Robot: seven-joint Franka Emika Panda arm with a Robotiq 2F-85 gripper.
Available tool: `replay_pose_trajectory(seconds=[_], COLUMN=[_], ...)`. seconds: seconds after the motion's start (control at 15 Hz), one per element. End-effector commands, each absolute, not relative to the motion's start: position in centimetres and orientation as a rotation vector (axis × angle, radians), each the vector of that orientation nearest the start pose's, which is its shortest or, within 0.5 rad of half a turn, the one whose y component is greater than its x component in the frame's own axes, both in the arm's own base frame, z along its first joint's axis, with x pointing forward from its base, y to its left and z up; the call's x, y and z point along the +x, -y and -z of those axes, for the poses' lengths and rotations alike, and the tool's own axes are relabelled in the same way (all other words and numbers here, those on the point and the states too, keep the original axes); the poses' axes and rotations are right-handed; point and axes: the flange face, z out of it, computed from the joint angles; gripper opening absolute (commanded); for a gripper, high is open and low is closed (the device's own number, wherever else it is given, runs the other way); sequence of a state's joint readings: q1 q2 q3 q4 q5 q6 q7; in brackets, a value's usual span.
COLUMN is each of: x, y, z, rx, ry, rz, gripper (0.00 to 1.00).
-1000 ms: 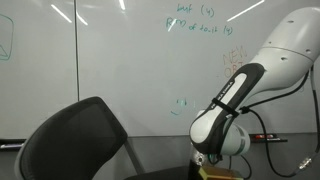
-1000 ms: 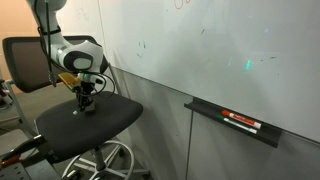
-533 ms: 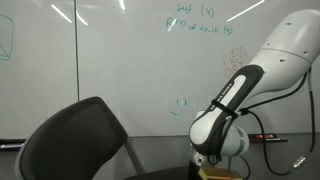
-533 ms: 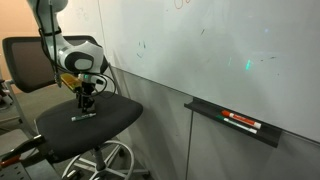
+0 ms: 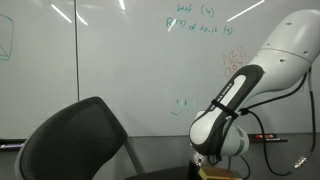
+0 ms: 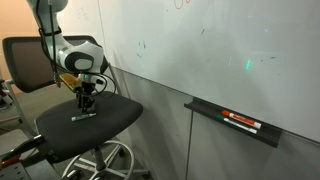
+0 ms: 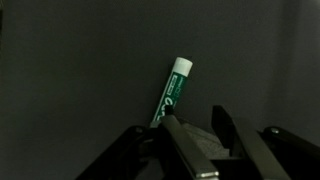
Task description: Use the marker from the seat to write on the whiteboard.
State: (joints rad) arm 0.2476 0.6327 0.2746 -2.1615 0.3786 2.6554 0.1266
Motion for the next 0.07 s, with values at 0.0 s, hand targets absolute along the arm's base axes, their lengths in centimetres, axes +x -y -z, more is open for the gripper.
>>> replay_pose_trajectory(seconds=[0.0], x=[46.61], y=[-26.85], z=[-9.84], rx=[-2.866], ry=[0.008], rz=[-0.338], gripper=[0.45])
